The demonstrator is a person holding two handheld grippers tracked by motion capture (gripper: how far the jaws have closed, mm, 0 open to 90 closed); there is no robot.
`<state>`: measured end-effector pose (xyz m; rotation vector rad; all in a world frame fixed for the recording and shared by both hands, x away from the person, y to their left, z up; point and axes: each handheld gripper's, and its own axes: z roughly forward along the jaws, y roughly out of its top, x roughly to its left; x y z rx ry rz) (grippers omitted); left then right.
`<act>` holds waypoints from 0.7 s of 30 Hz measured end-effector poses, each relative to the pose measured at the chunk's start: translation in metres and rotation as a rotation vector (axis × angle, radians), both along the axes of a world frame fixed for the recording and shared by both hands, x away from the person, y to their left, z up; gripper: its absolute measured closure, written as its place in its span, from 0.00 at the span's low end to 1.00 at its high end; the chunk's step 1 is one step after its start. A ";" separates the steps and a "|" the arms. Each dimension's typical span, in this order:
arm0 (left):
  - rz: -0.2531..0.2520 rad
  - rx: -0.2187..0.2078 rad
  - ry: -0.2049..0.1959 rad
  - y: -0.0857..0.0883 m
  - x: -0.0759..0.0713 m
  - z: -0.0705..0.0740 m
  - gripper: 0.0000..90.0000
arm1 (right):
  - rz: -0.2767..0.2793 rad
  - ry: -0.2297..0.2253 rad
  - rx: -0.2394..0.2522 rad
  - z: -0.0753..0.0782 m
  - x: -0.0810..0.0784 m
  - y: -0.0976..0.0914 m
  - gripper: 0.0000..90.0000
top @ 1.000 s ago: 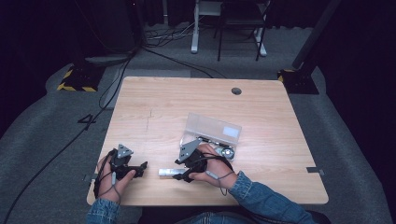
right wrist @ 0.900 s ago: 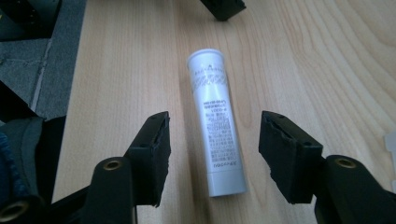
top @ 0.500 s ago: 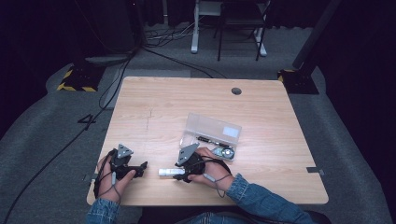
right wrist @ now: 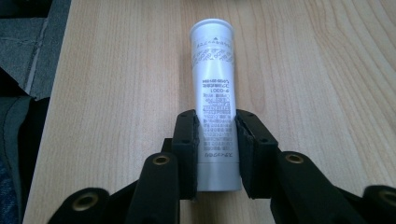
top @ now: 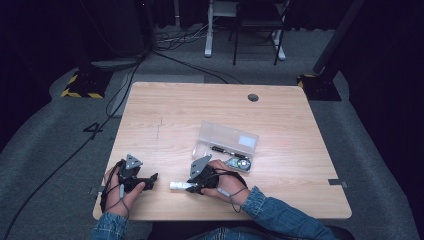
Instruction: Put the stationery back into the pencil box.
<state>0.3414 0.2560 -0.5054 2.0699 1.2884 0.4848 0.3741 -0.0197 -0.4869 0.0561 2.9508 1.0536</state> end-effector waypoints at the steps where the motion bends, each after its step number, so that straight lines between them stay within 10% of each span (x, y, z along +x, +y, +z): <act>1: 0.000 0.000 0.000 0.000 0.000 0.000 0.13 | 0.000 0.001 -0.002 0.000 0.000 0.000 0.79; 21: 0.000 -0.001 0.001 0.000 0.000 0.000 0.13 | -0.001 -0.014 0.018 0.008 -0.002 -0.002 0.79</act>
